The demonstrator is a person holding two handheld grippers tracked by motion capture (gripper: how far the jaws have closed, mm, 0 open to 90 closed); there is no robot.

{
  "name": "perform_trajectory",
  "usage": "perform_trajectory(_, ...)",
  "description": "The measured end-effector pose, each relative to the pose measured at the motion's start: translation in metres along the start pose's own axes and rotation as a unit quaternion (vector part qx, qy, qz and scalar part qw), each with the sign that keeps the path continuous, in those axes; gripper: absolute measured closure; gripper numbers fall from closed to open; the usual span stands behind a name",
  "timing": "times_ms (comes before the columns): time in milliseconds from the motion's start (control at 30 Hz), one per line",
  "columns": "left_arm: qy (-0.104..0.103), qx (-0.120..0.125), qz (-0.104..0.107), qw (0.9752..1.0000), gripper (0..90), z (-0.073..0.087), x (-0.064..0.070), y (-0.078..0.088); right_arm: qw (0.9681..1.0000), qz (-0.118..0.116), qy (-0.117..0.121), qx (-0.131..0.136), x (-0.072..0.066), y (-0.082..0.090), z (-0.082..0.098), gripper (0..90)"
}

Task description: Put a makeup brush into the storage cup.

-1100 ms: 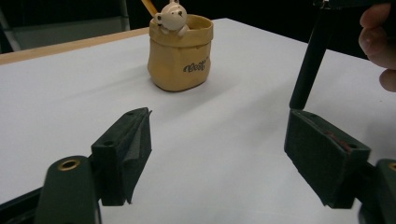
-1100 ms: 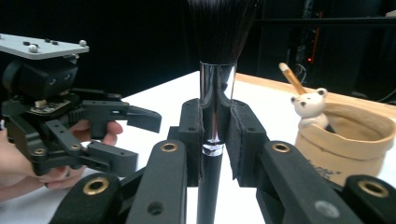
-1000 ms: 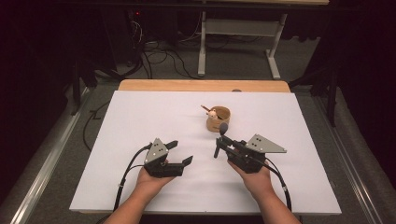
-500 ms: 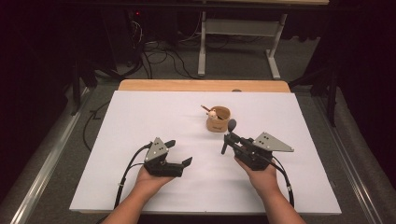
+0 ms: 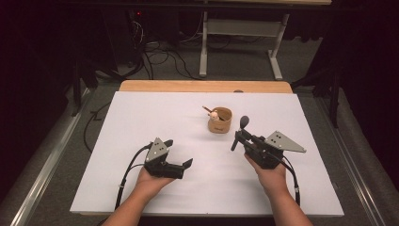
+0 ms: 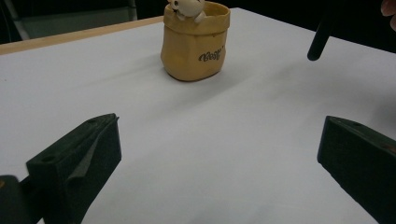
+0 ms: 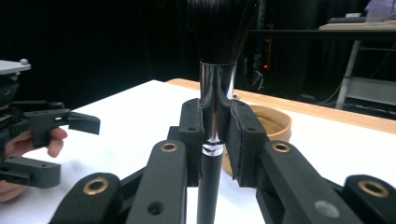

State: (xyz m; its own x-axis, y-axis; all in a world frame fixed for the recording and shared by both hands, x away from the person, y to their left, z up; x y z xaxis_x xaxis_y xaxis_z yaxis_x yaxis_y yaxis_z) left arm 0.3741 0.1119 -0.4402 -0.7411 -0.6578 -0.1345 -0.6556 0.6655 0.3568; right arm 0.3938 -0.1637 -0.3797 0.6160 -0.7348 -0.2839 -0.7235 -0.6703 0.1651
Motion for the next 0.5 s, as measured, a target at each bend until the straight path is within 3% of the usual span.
perform_trajectory(500, 0.006, 0.004, 0.001, 1.0, 0.0, -0.001, -0.001, 0.001, 0.9989, 0.044, -0.006, 0.018, 0.026, 0.013, -0.009, 79.5)
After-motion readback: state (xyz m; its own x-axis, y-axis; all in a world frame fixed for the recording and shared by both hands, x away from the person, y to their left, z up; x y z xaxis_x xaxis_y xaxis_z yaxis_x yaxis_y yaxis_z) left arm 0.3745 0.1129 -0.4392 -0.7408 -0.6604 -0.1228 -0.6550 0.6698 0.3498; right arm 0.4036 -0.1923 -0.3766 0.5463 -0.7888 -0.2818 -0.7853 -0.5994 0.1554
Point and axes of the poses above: each handheld gripper's, and its own axes: y roughly backward along the jaws, z roughly out of its underside, x roughly to its right, the point moved 5 cm from there along -y, roughly forward along the jaws, and after that the axes turned 13 degrees about -y, right-handed, at the moved point
